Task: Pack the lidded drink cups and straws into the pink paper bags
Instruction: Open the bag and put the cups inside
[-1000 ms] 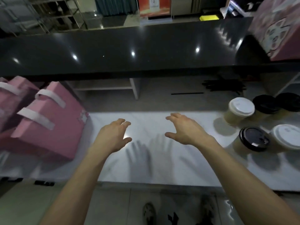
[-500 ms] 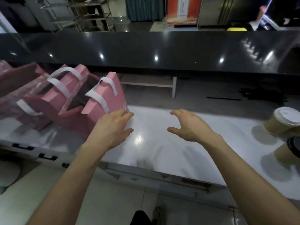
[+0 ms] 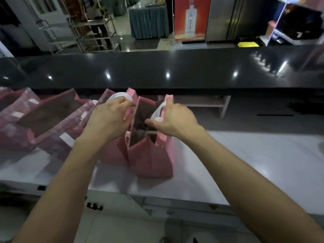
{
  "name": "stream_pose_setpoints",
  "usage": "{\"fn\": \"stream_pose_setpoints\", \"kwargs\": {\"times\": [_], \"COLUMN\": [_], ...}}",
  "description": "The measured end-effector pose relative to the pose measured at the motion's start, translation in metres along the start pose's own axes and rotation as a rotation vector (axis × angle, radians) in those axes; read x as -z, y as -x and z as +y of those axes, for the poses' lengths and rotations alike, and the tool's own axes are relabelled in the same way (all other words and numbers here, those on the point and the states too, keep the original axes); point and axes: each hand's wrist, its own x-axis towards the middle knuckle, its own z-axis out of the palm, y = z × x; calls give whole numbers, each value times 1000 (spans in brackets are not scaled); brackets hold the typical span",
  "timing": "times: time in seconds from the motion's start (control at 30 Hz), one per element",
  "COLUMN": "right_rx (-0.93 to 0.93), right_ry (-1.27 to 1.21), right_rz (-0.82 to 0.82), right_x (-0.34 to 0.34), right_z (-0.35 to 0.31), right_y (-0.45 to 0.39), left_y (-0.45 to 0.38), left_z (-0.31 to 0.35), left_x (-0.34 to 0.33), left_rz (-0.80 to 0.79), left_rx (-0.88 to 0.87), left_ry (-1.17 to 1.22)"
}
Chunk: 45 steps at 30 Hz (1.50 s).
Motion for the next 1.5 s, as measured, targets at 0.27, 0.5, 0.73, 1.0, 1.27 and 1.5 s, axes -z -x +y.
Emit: {"fn": "stream_pose_setpoints", "kwargs": {"times": [0.27,0.5,0.73,1.0,1.27,1.5], "right_rx": [-118,-209,-254,-297,-356,-304], "right_ry": [72,48,-57,-127,-83,-160], "right_rz": [-66,-36,7,76,69,195], "right_x": [-15,29,49,68,100,139], "right_z": [-2,74,124,186,290,378], "right_y": [-10,2,19,58,118,146], "left_y": [-20,-57,-92,-105,-114,-126], "left_z": [-40,-8,54,135,228,321], "left_x": [-29,-55,-77,-90,-93,-98], "left_rz": [-40,-67,-178,-229,-157,-154], "left_rx": [-122,-310,-550,-531,-497,-462], "left_ry": [133,297,375,459,620,661]}}
